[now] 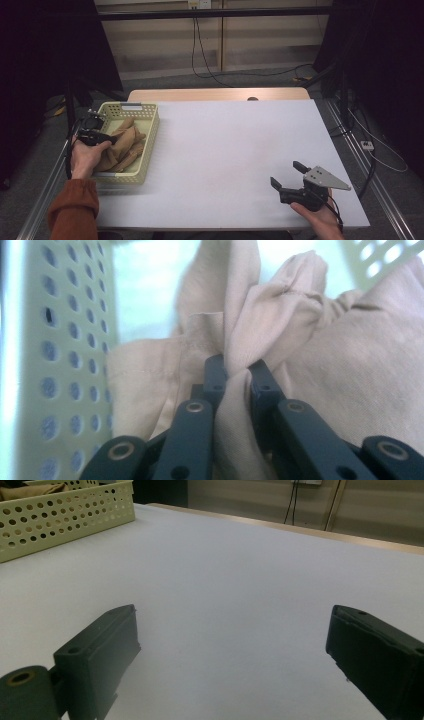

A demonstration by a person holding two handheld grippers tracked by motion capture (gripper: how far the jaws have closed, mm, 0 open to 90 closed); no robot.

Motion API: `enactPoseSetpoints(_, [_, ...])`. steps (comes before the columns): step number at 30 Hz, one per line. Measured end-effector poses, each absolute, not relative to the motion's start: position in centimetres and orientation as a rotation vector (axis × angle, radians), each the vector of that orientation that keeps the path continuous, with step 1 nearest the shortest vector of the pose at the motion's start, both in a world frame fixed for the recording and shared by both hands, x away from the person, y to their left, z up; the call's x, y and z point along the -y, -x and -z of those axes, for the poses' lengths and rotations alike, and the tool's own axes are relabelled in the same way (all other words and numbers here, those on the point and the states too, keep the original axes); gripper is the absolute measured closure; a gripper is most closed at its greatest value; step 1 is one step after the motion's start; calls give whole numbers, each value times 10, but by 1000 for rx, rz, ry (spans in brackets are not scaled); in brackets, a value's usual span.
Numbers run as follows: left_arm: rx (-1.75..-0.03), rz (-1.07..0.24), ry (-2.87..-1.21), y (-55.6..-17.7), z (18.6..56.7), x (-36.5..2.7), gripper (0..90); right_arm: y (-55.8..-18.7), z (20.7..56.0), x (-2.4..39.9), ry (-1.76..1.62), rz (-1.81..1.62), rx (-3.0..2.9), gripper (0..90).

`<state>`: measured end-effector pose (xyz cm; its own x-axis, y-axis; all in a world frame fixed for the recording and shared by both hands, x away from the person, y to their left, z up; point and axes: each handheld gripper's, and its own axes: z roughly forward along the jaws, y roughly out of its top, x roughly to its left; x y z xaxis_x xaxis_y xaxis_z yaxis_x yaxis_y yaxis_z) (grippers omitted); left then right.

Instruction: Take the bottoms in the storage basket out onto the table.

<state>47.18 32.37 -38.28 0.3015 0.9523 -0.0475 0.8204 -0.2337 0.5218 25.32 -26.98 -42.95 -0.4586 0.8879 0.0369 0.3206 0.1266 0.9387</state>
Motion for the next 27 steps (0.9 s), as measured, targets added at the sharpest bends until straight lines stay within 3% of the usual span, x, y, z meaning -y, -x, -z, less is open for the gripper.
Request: enactPoseSetpoints(27, [-1556,-500,-1889,-428,365,-339,827,-251,429,271,-1163,-1337,-1852,67])
